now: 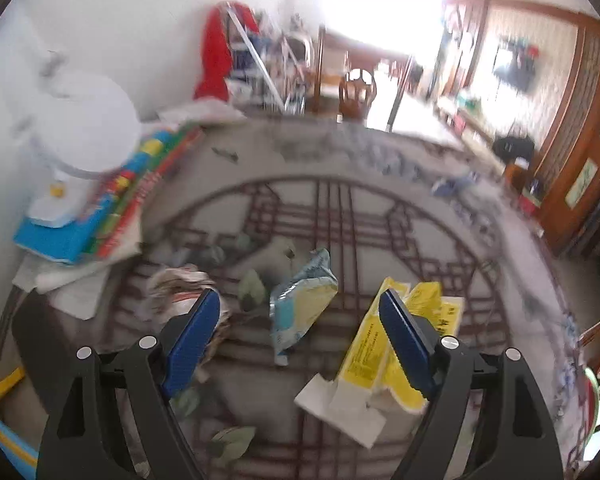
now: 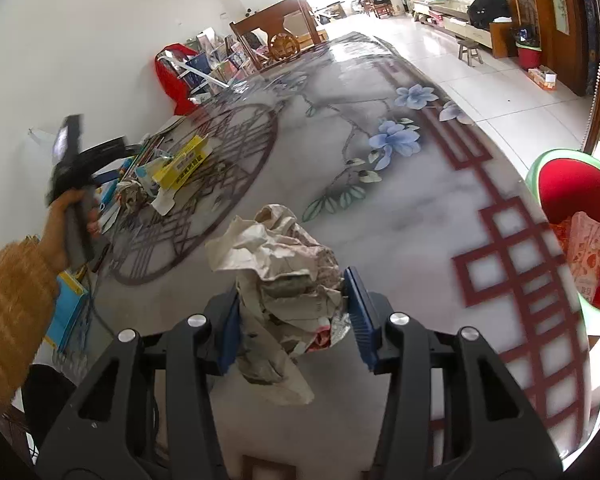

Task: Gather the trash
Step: 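Grasp the blue-white wrapper with the left tool while the right tool holds the paper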

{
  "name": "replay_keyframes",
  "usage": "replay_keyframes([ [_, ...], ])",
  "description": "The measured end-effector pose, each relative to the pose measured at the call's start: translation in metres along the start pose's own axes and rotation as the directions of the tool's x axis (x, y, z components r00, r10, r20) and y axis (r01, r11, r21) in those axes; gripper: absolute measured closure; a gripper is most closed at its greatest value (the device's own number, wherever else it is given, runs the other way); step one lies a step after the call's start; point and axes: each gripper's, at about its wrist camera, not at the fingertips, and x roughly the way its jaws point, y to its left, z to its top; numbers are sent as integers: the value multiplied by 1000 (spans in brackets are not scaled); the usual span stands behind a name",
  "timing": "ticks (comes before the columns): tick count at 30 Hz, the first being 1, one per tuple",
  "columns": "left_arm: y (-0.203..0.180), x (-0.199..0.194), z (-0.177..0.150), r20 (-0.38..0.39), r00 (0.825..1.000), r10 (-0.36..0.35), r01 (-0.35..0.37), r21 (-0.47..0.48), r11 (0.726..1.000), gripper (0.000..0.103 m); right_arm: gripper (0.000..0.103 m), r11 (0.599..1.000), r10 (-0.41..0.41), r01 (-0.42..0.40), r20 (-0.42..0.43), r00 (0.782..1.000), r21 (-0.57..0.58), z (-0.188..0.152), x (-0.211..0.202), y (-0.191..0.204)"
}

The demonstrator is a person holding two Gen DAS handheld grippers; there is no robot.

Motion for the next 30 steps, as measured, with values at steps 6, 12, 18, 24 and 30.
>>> replay_keyframes([
  [6,-10,52,9,-146,988,50,-45,32,998,50,57,1000,-15,15,-11,1000,-6,-9,3,-1],
  [12,-4,42,2,-158,987,7,-6,5,1000,74,57,1000,-11,11,-3,1000,1,-10,2,-1],
  [18,-11,-20,-34,-39,999,-8,10,49,999,75,57,1000,0,0,18,1000,-13,-12,-6,6],
  [24,-27,-82,-91,1,996,-85,85,10,996,75,57,999,-10,12,38,999,-37,-13,-18,16],
  [30,-60,-123,-131,-8,981,-195,196,18,981,75,57,998,-32,35,67,997,-47,-9,-33,18],
])
